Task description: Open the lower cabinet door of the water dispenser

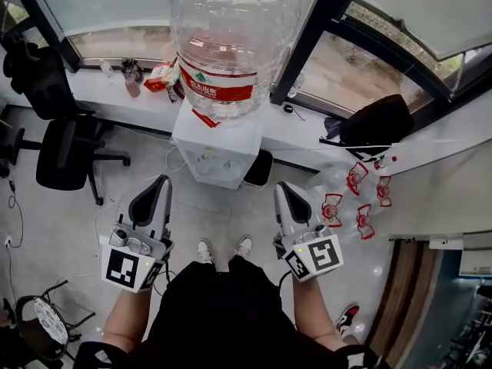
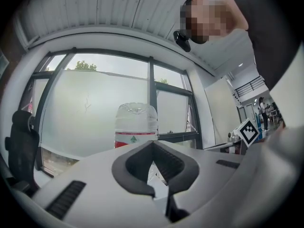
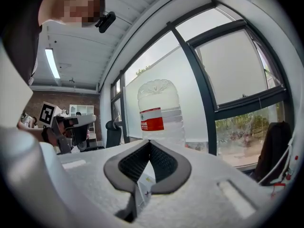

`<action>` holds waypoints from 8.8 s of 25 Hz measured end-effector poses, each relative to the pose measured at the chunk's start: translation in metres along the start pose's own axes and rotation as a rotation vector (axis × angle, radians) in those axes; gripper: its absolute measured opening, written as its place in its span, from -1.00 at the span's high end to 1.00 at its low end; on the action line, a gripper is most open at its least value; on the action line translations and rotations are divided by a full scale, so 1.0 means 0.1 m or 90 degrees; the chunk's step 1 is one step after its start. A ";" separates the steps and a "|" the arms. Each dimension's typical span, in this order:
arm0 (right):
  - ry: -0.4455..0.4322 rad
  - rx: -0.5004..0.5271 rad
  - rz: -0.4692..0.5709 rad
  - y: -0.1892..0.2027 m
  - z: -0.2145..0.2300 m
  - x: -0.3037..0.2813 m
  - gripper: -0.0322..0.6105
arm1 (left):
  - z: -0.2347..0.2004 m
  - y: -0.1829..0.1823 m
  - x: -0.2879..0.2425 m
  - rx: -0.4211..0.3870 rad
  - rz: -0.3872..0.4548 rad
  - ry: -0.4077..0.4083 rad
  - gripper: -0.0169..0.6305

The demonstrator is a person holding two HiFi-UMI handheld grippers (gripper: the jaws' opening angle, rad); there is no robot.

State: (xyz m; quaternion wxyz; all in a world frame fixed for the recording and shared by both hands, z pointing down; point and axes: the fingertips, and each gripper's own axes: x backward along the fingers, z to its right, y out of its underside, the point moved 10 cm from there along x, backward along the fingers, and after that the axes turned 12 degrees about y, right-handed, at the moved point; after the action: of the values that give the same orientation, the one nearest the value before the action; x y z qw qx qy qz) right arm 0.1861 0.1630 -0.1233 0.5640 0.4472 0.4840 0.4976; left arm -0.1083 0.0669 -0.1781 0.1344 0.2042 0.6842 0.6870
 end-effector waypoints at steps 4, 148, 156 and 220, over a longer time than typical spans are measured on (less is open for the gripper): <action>-0.024 0.008 -0.003 -0.05 0.13 -0.07 0.89 | 0.07 0.00 -0.07 -0.006 0.002 -0.027 0.92; -0.007 0.115 -0.056 6.65 1.29 -2.17 0.31 | -1.24 6.81 0.69 -0.074 -0.002 -0.088 0.92; -0.006 0.114 -0.057 6.66 1.30 -2.16 0.31 | -1.22 6.83 0.67 -0.067 -0.005 -0.084 0.92; -0.067 0.175 -0.019 6.60 1.52 -1.71 0.70 | -1.12 6.84 0.57 -0.085 -0.019 -0.091 0.92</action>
State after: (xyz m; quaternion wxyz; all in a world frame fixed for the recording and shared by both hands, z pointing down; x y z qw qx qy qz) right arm 0.2457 0.0589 0.5652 0.5292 0.5384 0.5239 0.3945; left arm -0.1456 -0.0241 0.5100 0.2061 0.2331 0.6285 0.7129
